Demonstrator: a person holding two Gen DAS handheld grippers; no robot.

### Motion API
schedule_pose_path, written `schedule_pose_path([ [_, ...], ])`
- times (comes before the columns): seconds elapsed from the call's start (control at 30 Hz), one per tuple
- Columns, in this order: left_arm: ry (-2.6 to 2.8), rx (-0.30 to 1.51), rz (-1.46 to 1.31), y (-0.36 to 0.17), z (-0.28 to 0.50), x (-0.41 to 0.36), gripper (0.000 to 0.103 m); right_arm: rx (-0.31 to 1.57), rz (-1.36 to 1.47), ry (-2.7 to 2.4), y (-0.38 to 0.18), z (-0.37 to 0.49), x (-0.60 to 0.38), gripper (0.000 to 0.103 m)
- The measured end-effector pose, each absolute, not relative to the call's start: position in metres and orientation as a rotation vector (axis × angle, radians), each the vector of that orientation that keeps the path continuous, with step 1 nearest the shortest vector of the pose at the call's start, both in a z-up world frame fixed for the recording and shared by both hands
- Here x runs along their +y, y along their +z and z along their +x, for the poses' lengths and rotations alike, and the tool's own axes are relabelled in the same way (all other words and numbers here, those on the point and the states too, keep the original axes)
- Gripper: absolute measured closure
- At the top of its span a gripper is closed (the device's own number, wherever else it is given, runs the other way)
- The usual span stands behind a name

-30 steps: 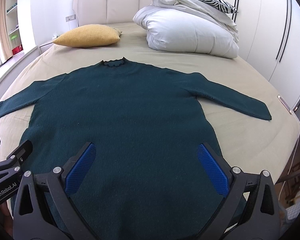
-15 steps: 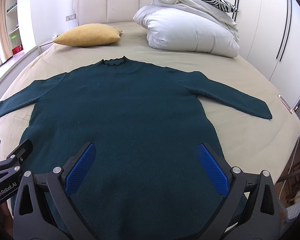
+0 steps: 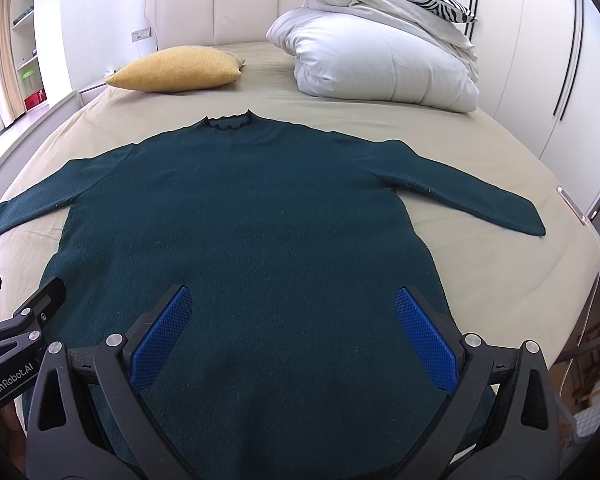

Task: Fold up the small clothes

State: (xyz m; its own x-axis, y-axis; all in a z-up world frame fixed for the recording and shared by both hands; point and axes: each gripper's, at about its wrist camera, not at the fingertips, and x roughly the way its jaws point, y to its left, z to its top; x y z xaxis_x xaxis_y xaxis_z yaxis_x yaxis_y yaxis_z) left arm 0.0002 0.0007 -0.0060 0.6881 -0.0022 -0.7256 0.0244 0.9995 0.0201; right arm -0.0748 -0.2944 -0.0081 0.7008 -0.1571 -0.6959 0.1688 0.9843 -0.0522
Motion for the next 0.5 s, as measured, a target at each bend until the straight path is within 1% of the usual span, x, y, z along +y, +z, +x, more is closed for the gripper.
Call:
schedule_pose_path([
  [0.5,-0.015,0.812,0.028,-0.0060,0.0002,0.0004,0.000,0.777,0.016,-0.181,-0.0078,-0.0746,-0.2937,0.000],
])
